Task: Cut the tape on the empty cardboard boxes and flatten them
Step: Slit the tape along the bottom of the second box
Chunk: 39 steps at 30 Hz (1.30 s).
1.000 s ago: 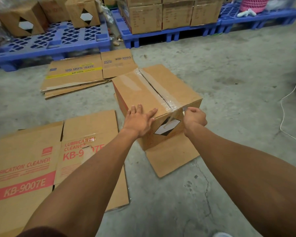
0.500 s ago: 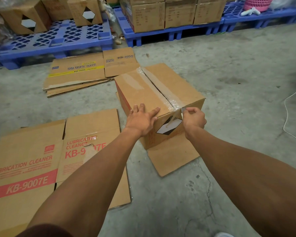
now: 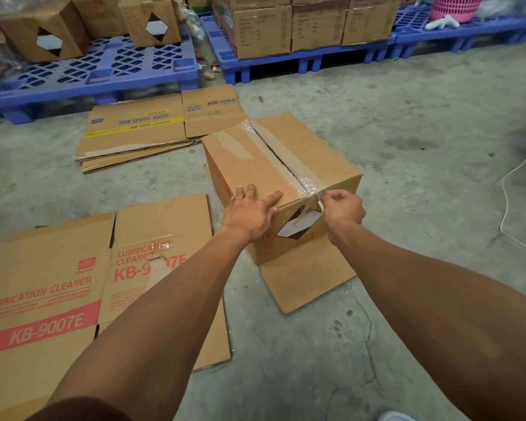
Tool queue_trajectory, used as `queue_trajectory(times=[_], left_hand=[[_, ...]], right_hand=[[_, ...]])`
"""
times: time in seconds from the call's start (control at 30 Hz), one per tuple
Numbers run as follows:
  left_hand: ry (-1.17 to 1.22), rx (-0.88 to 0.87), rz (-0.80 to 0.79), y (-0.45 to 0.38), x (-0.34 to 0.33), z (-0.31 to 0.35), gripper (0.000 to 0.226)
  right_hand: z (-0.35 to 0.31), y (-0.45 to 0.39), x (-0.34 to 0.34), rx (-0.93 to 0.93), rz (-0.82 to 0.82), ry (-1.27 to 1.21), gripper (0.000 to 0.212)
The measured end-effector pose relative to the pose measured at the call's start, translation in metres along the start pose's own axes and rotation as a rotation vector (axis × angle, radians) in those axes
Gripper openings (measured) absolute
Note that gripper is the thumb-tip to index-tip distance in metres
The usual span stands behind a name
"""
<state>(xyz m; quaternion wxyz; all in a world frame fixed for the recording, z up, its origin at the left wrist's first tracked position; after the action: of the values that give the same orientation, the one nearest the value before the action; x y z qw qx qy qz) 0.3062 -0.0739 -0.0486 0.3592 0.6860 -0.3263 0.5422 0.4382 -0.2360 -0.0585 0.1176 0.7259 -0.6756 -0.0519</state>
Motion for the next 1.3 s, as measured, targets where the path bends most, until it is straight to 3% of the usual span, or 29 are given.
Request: queue_trajectory(times=[0.37, 0.57, 0.73, 1.0, 1.3], left_hand=[[-0.017, 0.010, -0.005, 0.000, 0.000, 0.001, 0.048], [-0.011, -0.001, -0.006, 0.002, 0.001, -0.001, 0.049], [-0.043, -0.019, -0.010, 0.002, 0.001, -0.001, 0.051], [-0.359, -0.059, 0.165, 0.012, 0.020, 0.019, 0.037], [-0.481, -0.202, 0.260, 0.026, 0.035, 0.030, 0.031]], right_hand=[[0.008, 0.005, -0.003, 0.001, -0.026, -0.025, 0.004], [0.012, 0.010, -0.009, -0.077, -0.005, -0.108, 0.019], [0.007, 0.003, -0.008, -0.016, -0.026, -0.060, 0.010], [-0.001, 0.002, -0.010, 0.112, -0.102, 0.092, 0.007], [-0.005, 0.003, -0.013, 0.164, -0.100, 0.127, 0.006]])
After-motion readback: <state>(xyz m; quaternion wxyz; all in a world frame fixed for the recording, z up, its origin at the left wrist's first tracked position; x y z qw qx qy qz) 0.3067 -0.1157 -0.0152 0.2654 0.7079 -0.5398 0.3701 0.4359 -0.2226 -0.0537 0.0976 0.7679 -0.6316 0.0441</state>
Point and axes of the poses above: each hand's wrist, its own y-axis away from the middle knuckle, its own x-axis out of the back of the hand, z = x × y, the point moved 7 cm from there along -y, towards the middle knuckle, and after that the axes turned 15 degrees about -y, right-handed, at the moved point
